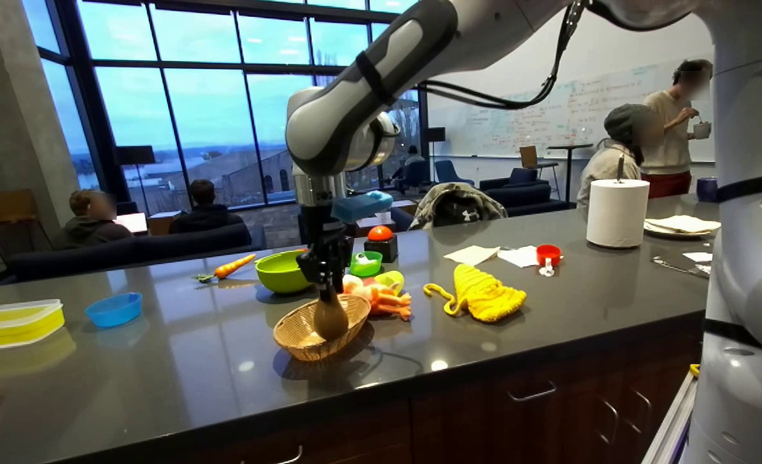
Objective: Put the pear inside the basket
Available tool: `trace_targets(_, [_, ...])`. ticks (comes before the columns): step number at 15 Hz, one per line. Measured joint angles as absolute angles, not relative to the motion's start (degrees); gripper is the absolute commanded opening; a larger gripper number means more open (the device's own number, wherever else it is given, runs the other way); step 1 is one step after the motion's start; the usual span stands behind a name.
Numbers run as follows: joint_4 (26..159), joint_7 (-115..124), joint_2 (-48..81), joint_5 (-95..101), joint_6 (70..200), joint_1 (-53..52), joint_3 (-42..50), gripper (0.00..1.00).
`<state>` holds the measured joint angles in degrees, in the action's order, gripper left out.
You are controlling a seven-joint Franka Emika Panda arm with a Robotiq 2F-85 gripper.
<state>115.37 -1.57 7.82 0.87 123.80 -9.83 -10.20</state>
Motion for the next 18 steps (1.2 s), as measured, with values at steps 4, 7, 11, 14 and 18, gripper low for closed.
trace_targets(4, [112.7,-1.7,8.9,0.9,123.8,-9.9,-10.3,0.07])
trace_targets(7, [110.5,-1.6,8.9,1.8,124.3,-9.9,-10.0,0.07])
trace_targets(11, [109.2,0.1,9.2,6.9,127.1,-9.6,-8.5,0.07])
trace_targets(14, [109.2,1.5,10.2,10.4,128.4,-9.3,-7.0,0.07])
trace_targets(18, [109.2,2.6,11.1,11.5,128.9,-9.2,-6.3,0.30])
